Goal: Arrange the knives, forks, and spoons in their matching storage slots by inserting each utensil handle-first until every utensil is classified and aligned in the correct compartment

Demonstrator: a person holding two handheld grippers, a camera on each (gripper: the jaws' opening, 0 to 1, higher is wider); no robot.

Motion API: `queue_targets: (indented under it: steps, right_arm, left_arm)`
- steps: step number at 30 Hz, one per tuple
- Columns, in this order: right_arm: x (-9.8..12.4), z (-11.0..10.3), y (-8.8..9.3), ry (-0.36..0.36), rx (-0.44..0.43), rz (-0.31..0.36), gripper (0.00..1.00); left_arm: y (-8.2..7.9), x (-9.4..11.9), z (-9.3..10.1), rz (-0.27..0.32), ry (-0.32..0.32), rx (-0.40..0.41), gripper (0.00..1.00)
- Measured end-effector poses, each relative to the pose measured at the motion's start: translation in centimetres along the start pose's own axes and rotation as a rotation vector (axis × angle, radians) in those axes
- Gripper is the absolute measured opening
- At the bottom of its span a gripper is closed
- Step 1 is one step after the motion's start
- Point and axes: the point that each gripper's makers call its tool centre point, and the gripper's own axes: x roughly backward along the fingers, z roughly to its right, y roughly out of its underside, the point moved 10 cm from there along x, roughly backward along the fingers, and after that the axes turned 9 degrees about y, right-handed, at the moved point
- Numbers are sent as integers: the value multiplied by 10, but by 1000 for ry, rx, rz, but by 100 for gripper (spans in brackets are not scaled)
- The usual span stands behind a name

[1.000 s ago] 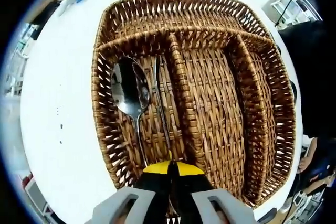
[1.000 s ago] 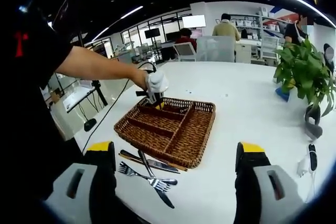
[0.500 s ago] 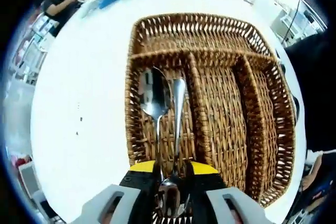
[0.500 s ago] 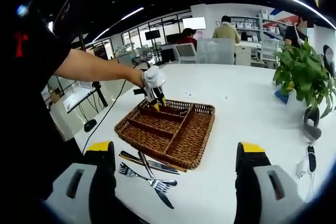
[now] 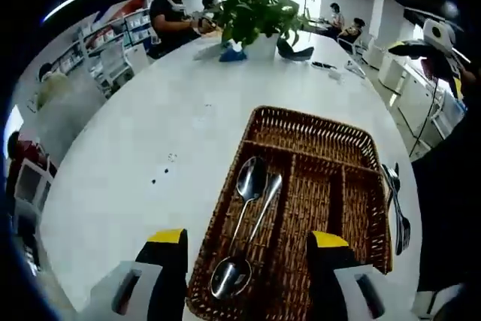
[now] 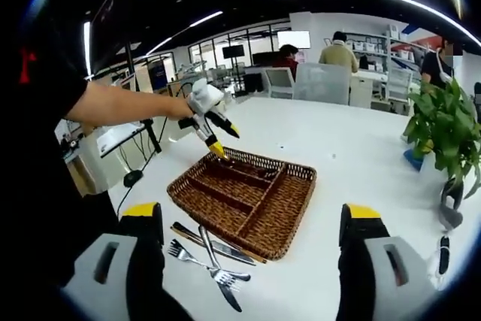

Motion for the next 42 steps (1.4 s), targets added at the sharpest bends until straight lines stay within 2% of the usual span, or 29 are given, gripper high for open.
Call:
queue_targets:
  steps: [3, 8, 16, 19, 21, 25, 29, 34, 42]
  right_arm:
    - [-3, 0, -4, -15, 19, 4, 99]
    - [-6, 3, -9, -28, 41, 14, 99]
    - [-7, 8, -14, -36, 64, 26, 99]
    - [-5, 9, -14, -37, 70, 28, 99]
    - [-2, 10, -15, -37, 76, 28, 99]
    - [2, 11, -14, -38, 87, 30, 99]
    - [5, 13, -14, -36, 87, 41, 99]
    - [8, 15, -12, -32, 81, 48, 99]
    - [10, 19, -7, -16, 82, 39, 99]
  left_arm:
    - [2, 16, 11, 70, -44, 23, 88]
    - [6, 46, 32, 169, -99, 64, 99]
    - [15, 93, 68, 287, -194, 111, 100]
    - [9, 117, 88, 400, -215, 146, 100]
    - [6, 132, 99, 435, -249, 144, 100]
    - [4, 151, 121, 465, -284, 126, 100]
    - [9, 164, 140, 484, -329, 130, 100]
    - [27, 175, 165, 475, -433, 148, 100]
    - [59, 175, 199, 433, -456, 230, 100]
